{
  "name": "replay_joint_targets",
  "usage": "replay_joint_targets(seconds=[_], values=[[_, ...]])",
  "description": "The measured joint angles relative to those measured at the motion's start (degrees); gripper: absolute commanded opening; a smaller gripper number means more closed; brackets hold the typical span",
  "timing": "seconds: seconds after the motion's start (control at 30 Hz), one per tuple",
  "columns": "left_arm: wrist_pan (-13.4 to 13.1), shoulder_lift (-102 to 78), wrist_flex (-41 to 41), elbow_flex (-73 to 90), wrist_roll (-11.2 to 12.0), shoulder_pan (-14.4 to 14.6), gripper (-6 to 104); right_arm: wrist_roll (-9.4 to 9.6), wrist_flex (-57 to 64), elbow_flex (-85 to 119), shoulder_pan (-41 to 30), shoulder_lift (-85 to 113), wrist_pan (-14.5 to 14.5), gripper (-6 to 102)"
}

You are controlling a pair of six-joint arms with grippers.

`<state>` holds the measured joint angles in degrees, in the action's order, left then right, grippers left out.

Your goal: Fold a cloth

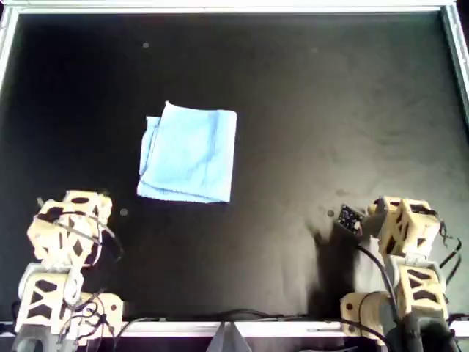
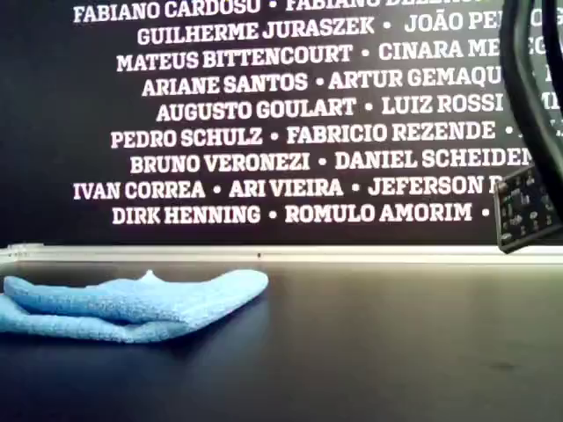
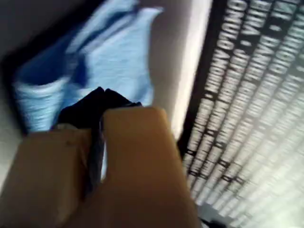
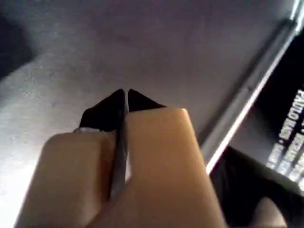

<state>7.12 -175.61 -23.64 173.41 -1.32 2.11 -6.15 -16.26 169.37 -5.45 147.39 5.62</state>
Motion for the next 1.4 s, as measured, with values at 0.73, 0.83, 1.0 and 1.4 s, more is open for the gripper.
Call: replay_joint_targets(seconds=[0.73, 0.83, 1.0, 1.4], values=[[0.00, -0.35, -3.34, 0.00, 0.18, 0.00, -2, -0.35, 0.00, 0.62, 2.11, 22.32, 0.44, 0], [0.00, -0.35, -3.34, 0.00, 0.09, 0.00, -2, -0.35, 0.00, 0.62, 2.29, 22.76, 0.35, 0], [0.00, -0.35, -3.34, 0.00, 0.18, 0.00, -2, -0.35, 0.00, 2.20, 2.29, 29.36, 0.35, 0], [0.00, -0.35, -14.68, 0.00, -0.18, 0.00, -2, 0.00, -16.88, 3.78, 2.29, 29.36, 0.18, 0]])
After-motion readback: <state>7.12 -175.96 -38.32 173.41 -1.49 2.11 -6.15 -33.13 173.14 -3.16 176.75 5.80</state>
